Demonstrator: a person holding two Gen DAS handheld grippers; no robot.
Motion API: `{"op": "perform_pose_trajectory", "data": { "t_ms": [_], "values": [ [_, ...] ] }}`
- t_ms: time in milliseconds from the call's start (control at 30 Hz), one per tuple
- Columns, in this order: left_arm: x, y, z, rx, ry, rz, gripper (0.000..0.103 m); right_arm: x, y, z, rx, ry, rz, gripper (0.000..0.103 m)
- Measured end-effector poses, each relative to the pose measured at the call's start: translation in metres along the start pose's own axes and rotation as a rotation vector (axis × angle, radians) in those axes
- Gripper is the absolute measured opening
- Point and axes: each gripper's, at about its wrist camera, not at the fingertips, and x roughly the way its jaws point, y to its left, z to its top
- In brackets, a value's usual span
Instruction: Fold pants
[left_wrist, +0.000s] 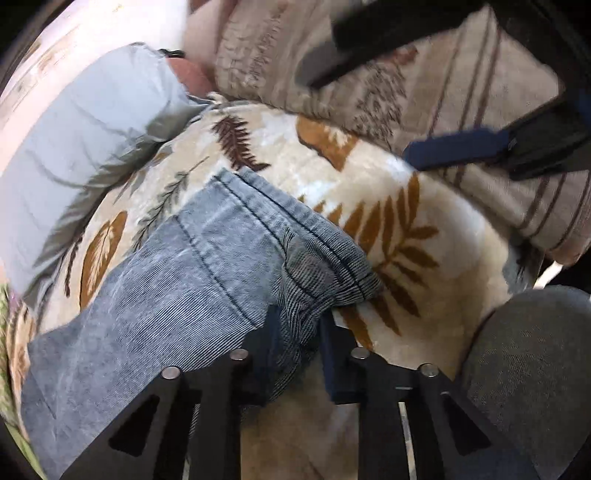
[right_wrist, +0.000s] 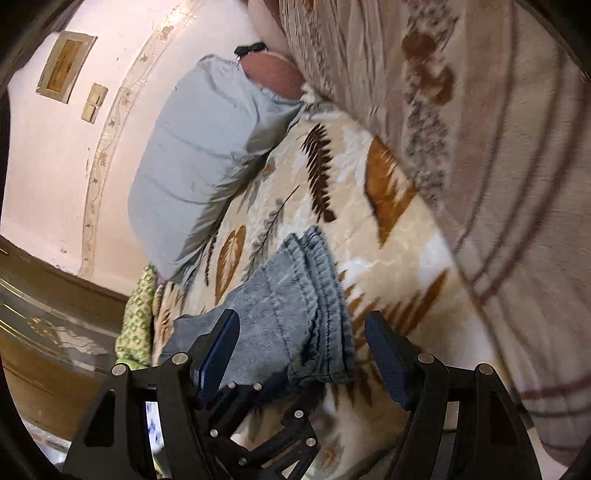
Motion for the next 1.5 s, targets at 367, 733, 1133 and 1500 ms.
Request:
{"op": "perform_pose_trajectory", "data": {
  "t_ms": [367,733,1133,1500],
  "values": [
    [-0.024,0.023,-0.009,-0.209,-0.058,-0.079,0.016,0.093,-0.002,0.035,0.063,0.239,-0.031,0.072],
    [-0.069,0.038,-0.016,-0.278,-0.151,-0.078,0.016,0.096,0.037,0.026,-0.064,0.218,-0.019,0.009],
    [-0.162,0.130,-0.093,-0.669,-0.295,-0.103,0.016,0.093,0.230,-0.011,-0.448,0.191,-0.005,0.009],
    [-0.127,0.229,-0.174,-0.879,-0.149,-0.180,0.017,0.207,0.280,-0.084,-0.518,0.379,0.022,0.009]
  ]
}}
